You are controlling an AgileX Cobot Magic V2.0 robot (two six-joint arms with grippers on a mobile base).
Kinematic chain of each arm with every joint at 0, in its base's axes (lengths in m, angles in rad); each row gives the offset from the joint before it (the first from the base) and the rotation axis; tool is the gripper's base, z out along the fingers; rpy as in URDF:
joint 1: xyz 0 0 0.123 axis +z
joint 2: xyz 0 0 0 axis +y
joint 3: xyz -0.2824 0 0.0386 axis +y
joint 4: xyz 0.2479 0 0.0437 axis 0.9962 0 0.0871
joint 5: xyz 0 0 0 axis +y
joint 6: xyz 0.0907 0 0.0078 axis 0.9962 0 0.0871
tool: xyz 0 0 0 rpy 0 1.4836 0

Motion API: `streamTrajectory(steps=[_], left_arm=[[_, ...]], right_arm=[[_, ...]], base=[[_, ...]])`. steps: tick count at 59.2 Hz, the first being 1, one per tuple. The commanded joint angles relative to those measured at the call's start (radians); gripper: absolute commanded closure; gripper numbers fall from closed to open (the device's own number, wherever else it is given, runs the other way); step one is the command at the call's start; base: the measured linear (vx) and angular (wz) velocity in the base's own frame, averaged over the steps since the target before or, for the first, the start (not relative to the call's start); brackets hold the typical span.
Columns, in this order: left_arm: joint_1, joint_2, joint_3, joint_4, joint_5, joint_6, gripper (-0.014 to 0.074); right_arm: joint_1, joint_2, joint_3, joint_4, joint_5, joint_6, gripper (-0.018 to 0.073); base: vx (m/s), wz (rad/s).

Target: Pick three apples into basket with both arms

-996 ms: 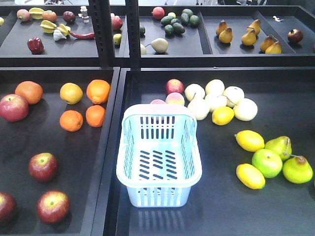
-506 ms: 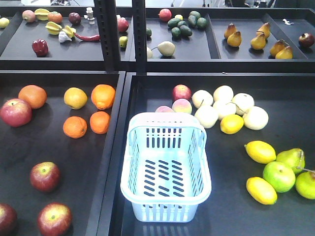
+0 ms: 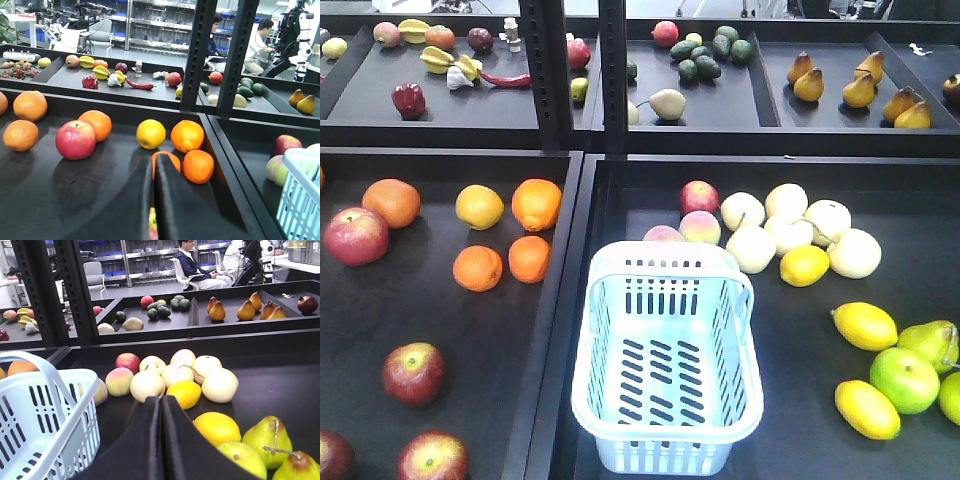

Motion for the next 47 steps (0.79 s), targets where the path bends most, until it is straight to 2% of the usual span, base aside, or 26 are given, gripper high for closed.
streamTrajectory(steps=[1, 47], left_arm=[[0.002, -0.013, -0.026, 0.000, -0.079, -0.007, 0.0602], [0.002, -0.013, -0.026, 0.000, -0.079, -0.007, 0.0602]], right_arm=[[-0.001, -0.012, 0.012, -0.005, -0.076, -0.002, 0.0566], [-0.001, -0.012, 0.012, -0.005, -0.076, -0.002, 0.0566]], base=[[0.03, 0.02], [0.01, 0.01]])
